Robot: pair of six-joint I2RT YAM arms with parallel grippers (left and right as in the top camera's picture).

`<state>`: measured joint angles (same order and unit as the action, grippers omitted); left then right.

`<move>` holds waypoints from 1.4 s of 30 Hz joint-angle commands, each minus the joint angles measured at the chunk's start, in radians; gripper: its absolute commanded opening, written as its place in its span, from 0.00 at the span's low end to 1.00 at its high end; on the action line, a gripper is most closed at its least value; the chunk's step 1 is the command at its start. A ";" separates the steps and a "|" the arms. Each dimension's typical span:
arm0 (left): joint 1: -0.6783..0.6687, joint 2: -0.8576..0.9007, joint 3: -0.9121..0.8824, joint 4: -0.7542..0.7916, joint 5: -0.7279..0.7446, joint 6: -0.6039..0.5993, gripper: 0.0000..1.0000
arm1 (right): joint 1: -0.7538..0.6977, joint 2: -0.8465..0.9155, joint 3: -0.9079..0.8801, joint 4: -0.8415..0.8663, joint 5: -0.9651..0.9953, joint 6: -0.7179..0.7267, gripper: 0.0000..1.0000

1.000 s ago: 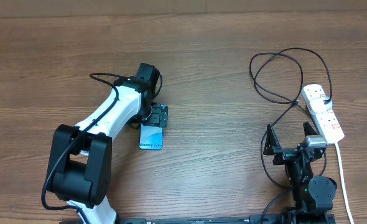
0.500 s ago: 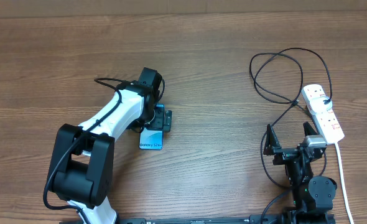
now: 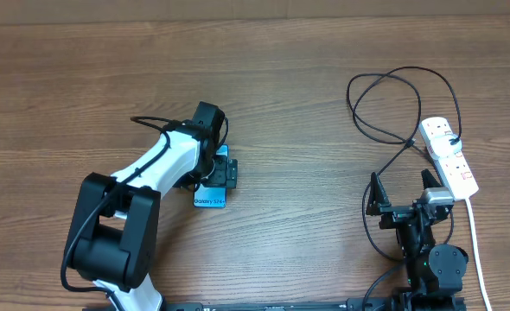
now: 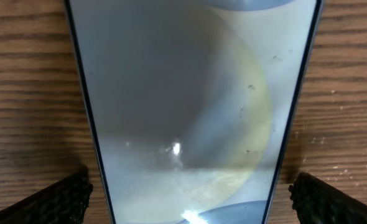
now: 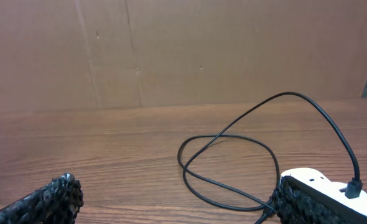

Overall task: Plug charger to phone and switch on socket
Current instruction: 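Close the left gripper on the phone's top edge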

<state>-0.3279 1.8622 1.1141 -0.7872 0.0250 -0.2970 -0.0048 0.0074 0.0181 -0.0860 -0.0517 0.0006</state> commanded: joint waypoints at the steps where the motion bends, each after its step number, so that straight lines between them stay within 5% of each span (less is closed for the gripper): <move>1: -0.008 0.023 -0.058 0.031 0.025 -0.022 1.00 | 0.005 -0.004 -0.010 0.005 0.006 -0.002 1.00; 6: -0.009 0.023 -0.059 0.034 0.024 -0.021 1.00 | 0.005 -0.004 -0.010 0.005 0.006 -0.002 1.00; 11: -0.010 0.023 -0.059 0.033 0.024 -0.021 0.81 | 0.005 -0.004 -0.010 0.005 0.006 -0.002 1.00; 21: -0.009 0.023 -0.059 0.028 0.025 -0.021 0.60 | 0.005 -0.004 -0.010 0.005 0.006 -0.002 1.00; 42: -0.006 0.023 0.037 -0.063 0.021 -0.014 0.47 | 0.005 -0.004 -0.010 0.005 0.006 -0.002 1.00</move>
<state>-0.3332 1.8561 1.1137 -0.8322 0.0174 -0.3149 -0.0048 0.0074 0.0181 -0.0856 -0.0513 0.0002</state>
